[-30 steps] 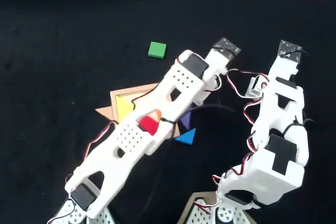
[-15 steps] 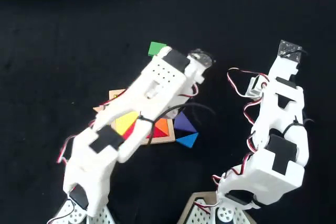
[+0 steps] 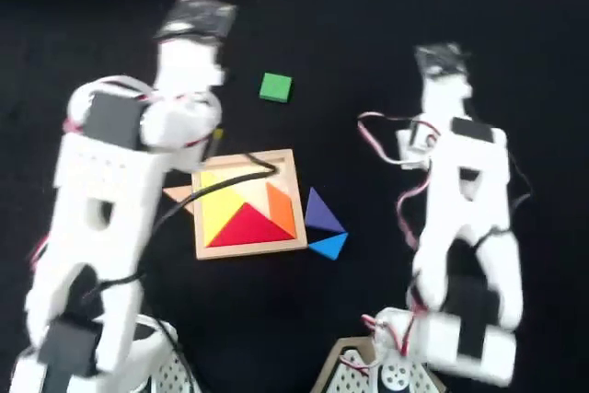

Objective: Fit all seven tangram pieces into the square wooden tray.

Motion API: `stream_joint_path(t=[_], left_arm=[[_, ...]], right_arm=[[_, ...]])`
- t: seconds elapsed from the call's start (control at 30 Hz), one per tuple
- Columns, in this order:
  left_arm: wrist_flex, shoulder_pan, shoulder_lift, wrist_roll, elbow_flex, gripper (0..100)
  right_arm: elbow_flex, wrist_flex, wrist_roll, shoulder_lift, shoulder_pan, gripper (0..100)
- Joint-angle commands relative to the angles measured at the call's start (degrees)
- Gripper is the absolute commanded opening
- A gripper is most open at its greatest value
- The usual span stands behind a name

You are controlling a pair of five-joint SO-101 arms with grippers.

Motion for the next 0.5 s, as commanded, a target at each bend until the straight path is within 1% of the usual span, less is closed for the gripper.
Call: stream_joint_path(t=[0.0, 0.07, 0.1, 0.13, 0.23, 0.33, 0.4, 0.47], left_arm=[[-8.4, -12.8, -11.7, 3.3, 15.6, 23], [-14.3, -16.7, -16.7, 3.1, 25.0, 35], [-17.8, -17.9, -19.1, 3.0, 30.1, 38], [-21.6, -18.5, -21.4, 3.3, 35.5, 40], [-35.3, -19.2, -26.5, 6.7, 51.2, 36], [-49.9, -19.2, -27.5, 10.6, 64.9, 33], [-56.4, -19.3, -27.6, 11.5, 69.8, 32], [-59.1, -20.1, -27.6, 11.7, 71.4, 32]], right_arm=[[1.4, 7.6, 7.6, -15.3, -8.4, 15.2], [4.2, 11.1, 9.8, -20.8, -12.6, 15.2], [5.3, 12.4, 10.2, -22.6, -14.4, 15.2], [6.2, 13.5, 10.2, -23.9, -16.2, 15.2], [7.6, 16.7, 10.1, -24.0, -20.0, 16.5], [9.4, 18.0, 10.5, -21.7, -23.9, 24.7], [10.9, 17.4, 10.6, -19.8, -27.2, 27.7], [12.6, 15.3, 12.0, -18.0, -29.9, 27.0]])
